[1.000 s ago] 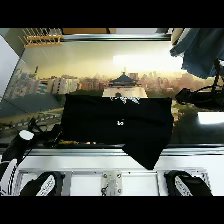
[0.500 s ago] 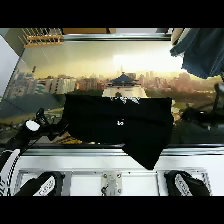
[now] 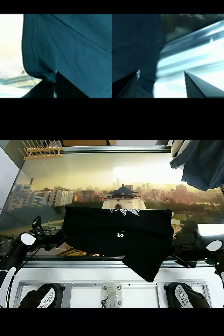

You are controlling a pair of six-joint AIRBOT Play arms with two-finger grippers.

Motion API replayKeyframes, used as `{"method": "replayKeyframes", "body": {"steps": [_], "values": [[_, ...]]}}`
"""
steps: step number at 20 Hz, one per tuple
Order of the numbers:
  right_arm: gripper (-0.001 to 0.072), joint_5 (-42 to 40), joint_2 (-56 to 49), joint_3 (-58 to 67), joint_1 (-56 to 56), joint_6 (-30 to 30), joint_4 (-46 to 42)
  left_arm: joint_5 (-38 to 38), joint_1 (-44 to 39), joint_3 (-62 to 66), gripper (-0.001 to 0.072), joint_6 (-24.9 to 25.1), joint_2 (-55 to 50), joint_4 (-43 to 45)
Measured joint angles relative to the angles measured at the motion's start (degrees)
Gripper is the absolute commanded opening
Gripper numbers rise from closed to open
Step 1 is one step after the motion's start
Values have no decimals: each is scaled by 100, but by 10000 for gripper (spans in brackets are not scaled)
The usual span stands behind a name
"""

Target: Fold the clothes and pants, and hang the long-sleeved shirts on hangers.

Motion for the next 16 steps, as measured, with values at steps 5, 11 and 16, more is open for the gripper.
{"method": "replayKeyframes", "body": {"steps": [5, 11, 16], "values": [[608, -227, -426, -142, 846, 85, 131, -24, 0, 0, 5, 7, -157, 15], [559, -501, -704, -162, 1788, 431, 240, -17, 0, 0, 5, 22, 76, 24], [13, -793, -754, -170, 2059, 474, 219, -24, 0, 0, 5, 22, 188, 24]]}}
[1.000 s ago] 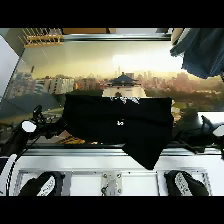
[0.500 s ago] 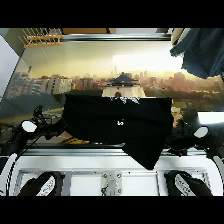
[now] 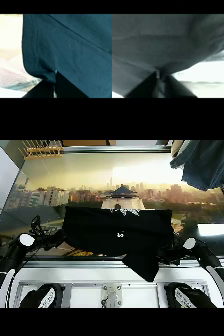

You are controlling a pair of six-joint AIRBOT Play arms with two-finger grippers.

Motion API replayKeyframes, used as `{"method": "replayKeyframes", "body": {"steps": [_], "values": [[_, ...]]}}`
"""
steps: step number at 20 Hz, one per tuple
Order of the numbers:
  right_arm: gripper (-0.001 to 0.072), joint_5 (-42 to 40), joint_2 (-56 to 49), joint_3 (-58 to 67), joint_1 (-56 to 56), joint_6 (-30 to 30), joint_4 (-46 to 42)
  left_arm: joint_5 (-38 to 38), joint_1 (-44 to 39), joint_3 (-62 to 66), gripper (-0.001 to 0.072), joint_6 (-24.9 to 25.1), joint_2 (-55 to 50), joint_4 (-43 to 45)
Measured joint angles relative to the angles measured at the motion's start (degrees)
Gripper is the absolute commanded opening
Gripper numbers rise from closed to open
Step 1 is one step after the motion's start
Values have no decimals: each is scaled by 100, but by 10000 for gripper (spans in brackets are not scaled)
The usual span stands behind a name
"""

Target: Fold the clothes and pants, and hang the long-sleeved shirts on hangers.

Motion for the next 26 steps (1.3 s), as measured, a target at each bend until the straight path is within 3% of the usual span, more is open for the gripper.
{"method": "replayKeyframes", "body": {"steps": [4, 11, 15, 26], "values": [[12, 321, 232, 323, 28, 22, -304, -260, 59, 122, 5, -2, 42, 192], [10, 1681, 1008, 1259, 35, 20, -1161, -1464, 323, 278, 4, 28, 957, 686], [10, 1928, 918, 1860, 37, 20, -1322, -1810, 356, 323, 4, 72, 1137, 752], [10, 1060, -734, 3670, 48, 24, -1403, -1497, -164, 2050, 5, 326, -1217, 791]]}}
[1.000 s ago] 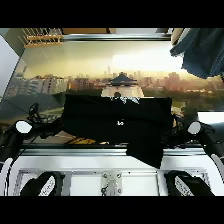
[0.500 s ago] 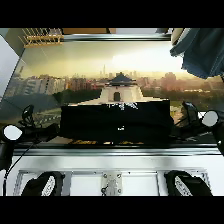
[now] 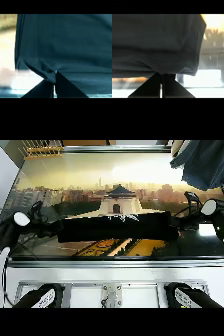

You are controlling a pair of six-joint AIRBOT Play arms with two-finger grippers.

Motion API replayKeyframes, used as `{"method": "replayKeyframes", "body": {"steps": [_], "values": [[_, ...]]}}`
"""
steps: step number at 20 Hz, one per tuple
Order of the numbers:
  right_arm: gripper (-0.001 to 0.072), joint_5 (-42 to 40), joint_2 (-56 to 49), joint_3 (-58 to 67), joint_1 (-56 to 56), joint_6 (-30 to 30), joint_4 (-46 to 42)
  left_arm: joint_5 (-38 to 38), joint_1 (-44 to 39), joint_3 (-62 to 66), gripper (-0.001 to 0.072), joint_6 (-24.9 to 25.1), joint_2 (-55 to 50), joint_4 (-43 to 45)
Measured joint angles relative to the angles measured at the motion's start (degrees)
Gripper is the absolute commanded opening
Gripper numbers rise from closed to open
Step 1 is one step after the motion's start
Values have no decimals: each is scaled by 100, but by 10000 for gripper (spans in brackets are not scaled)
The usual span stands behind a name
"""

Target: Fold the clothes and pants, and hang the long-sleeved shirts on hangers.

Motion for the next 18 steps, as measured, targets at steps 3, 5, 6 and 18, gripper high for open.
{"method": "replayKeyframes", "body": {"steps": [3, 5, 6, 18], "values": [[12, -483, -413, 208, 2, 20, 61, 85, -103, 549, 5, 0, -769, 0], [13, -839, -651, 267, 2, 22, 149, 98, -133, 894, 5, 0, -1246, -4], [13, -1014, -754, 282, 2, 24, 195, 107, -142, 1036, 5, 2, -1451, -9], [658, -2481, -1405, 584, -251, -433, 1814, 35, -177, 2629, 450, 20, -2472, -321]]}}
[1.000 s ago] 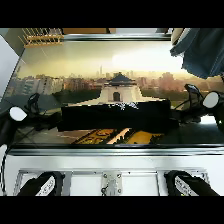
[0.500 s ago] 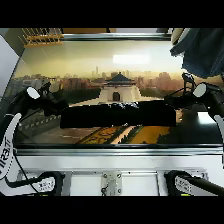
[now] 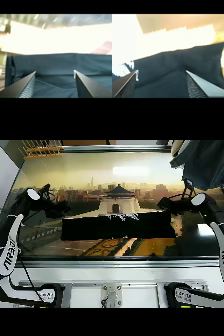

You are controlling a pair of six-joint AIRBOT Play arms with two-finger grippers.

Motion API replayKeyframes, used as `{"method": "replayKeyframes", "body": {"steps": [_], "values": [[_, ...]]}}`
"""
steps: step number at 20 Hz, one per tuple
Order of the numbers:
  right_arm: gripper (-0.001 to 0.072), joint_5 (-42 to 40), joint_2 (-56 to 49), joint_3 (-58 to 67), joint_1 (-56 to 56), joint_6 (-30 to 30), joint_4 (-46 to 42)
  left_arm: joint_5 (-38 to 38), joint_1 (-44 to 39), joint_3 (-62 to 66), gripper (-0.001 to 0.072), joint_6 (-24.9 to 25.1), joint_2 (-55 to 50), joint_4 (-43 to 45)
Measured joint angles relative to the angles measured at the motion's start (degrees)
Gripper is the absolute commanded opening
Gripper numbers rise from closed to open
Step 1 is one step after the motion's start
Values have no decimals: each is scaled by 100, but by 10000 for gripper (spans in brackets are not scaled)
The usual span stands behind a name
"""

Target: Fold the clothes and pants, and hang the long-sleeved shirts on hangers.

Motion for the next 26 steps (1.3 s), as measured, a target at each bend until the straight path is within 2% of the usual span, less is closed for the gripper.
{"method": "replayKeyframes", "body": {"steps": [2, 6, 11, 16, 22, 24, 25, 26], "values": [[659, 343, 9, 129, -382, -306, 157, -153, -59, 197, 13, -2, 151, -33], [660, 1285, -247, 229, -1475, -1123, 291, -111, -380, 22, 5, 24, 645, -70], [659, 2048, -1084, 258, -2463, -2015, 588, 98, -1091, -481, 5, 20, 1034, -153], [659, 2444, -1808, 264, -2389, -2559, 1141, 442, -1792, -741, 5, -129, 1113, -177], [641, 2601, -2157, 271, -1742, -2688, 1687, 776, -2192, -809, 5, -273, 1126, -186], [302, 2529, -2203, 264, -1528, -2708, 1692, 852, -2225, -811, 5, -308, 1126, -186], [163, 2529, -2225, 254, -1451, -2708, 1692, 881, -2243, -813, 5, -326, 1126, -184], [53, 2485, -2229, 254, -1379, -2708, 1631, 925, -2264, -813, 4, -345, 1126, -184]]}}
